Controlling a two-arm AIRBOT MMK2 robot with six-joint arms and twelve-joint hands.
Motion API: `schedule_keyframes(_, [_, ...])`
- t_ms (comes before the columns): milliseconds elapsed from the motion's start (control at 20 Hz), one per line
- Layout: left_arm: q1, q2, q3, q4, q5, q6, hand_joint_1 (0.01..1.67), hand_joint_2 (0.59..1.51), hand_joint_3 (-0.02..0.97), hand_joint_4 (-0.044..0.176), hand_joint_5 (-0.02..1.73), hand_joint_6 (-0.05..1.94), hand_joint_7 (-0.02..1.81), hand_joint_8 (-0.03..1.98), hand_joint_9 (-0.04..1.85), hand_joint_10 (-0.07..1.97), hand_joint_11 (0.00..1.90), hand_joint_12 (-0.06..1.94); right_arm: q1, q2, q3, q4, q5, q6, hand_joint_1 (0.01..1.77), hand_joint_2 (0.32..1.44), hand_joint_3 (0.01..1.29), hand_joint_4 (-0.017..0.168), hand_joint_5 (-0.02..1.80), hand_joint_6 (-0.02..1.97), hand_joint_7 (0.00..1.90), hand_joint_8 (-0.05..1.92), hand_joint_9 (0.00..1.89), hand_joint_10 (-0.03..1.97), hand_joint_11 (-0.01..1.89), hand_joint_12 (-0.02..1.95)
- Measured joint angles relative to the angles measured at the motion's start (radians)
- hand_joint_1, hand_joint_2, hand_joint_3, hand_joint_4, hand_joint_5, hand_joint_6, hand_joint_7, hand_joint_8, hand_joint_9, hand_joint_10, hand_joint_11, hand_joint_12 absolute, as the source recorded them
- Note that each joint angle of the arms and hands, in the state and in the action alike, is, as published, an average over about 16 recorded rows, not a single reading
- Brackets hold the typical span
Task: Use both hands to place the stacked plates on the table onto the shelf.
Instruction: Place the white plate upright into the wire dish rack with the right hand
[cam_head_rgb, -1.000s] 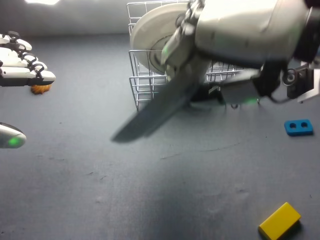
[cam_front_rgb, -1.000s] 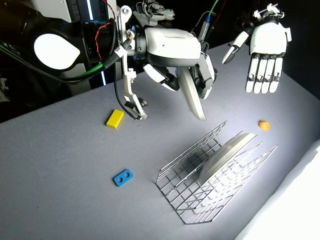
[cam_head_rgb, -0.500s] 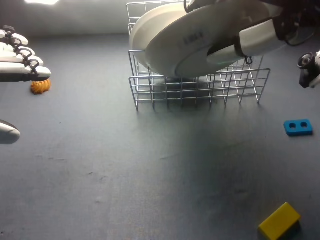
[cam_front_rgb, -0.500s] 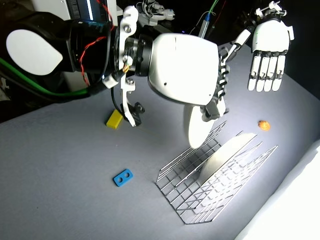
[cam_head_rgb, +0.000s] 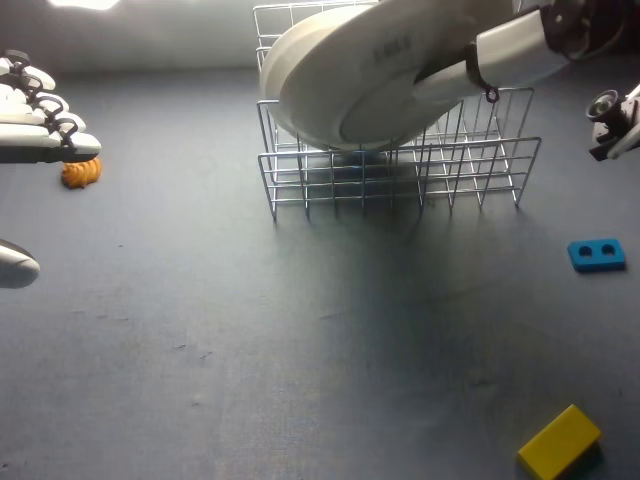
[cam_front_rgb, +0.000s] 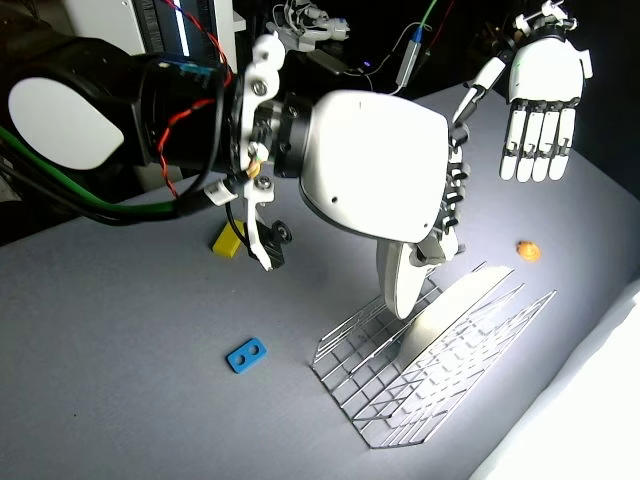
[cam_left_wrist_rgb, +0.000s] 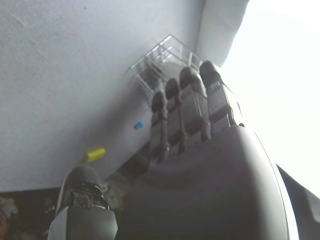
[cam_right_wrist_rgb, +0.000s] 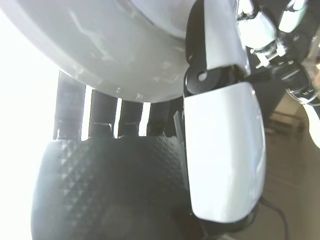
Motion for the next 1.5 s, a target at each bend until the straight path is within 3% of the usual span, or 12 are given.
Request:
schedule_keyframes(300, [-0.010,-0.006,-0.004,0.021,-0.019,0.001,0.02,1.086,0.018,0.005,0.24,0.00,0.25,0.00,0.22,0.01,0.01,0.34,0.005,-0.037,0.038,0.087,-0.038,-0.010,1.23,0.95,0.01,0.025,1.03,0.87,1.13,0.76,1.24,0.02,0.93,0.65])
schedule_keyframes(650, [-0.055,-0.017,-0.014,0.090,-0.113,0.009,0.02,1.085,0.018,0.005,0.23,0.00,0.24,0.00,0.22,0.01,0.01,0.31,0.007,-0.086,0.081,0.176,-0.082,-0.037,1.23,0.96,0.01,0.024,1.01,0.86,1.12,0.76,1.24,0.02,0.93,0.64])
schedule_keyframes(950, [-0.163,-0.036,-0.024,0.224,-0.233,0.011,0.02,1.082,0.017,0.005,0.22,0.01,0.24,0.00,0.21,0.01,0.01,0.30,-0.005,-0.121,0.112,0.218,-0.095,-0.062,1.23,0.99,0.01,0.021,1.00,0.86,1.10,0.76,1.21,0.02,0.91,0.61])
schedule_keyframes(1100, [-0.236,-0.046,-0.030,0.302,-0.298,0.003,0.02,1.080,0.015,0.005,0.22,0.01,0.23,0.00,0.21,0.01,0.01,0.30,-0.017,-0.130,0.124,0.226,-0.096,-0.074,1.21,1.01,0.01,0.015,0.98,0.85,1.08,0.62,1.17,0.02,0.88,0.58])
schedule_keyframes(1500, [-0.395,-0.065,-0.027,0.489,-0.430,-0.049,0.02,1.072,0.009,0.005,0.22,0.00,0.23,0.00,0.21,0.01,0.02,0.32,-0.053,-0.136,0.136,0.228,-0.073,-0.091,1.10,1.03,0.01,0.001,0.92,0.43,1.00,0.24,1.01,0.02,0.75,0.53])
